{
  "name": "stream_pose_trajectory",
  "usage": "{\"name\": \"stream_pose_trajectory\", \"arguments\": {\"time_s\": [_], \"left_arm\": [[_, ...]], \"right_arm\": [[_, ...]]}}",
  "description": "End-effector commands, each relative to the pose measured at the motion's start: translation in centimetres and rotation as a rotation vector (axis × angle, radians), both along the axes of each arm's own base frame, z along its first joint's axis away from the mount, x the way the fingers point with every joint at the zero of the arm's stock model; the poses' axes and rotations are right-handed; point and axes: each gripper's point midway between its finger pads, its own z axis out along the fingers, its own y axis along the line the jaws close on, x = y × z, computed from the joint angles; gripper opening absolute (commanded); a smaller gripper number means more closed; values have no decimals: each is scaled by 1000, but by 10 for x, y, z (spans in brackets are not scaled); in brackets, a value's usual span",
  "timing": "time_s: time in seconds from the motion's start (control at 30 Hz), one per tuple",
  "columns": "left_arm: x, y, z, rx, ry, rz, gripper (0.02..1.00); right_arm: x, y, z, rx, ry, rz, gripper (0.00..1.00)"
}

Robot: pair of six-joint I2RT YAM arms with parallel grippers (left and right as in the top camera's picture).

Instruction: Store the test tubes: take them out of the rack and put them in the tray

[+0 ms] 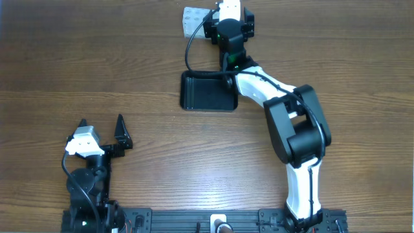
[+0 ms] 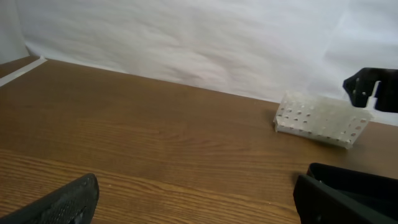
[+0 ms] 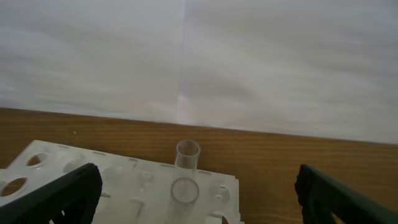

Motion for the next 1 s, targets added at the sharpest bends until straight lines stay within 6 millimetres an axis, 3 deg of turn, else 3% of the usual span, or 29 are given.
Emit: {"name": "stream_pose_trajectory", "arguments": {"time_s": [0.03,0.2,0.4,1.0], "left_arm": [[0,3,0,-9,-5,15,996],[0,3,0,-9,-5,15,998],[0,3,0,-9,-5,15,996],[0,3,0,-9,-5,15,996]], "right_arm": [[10,-1,-5,-8,-7,-64,991],[12,0,-19,-22,13,-72,958],[11,1,-24,-28,26,-70,700],[9,8,-37,4,58,-51,483]]}}
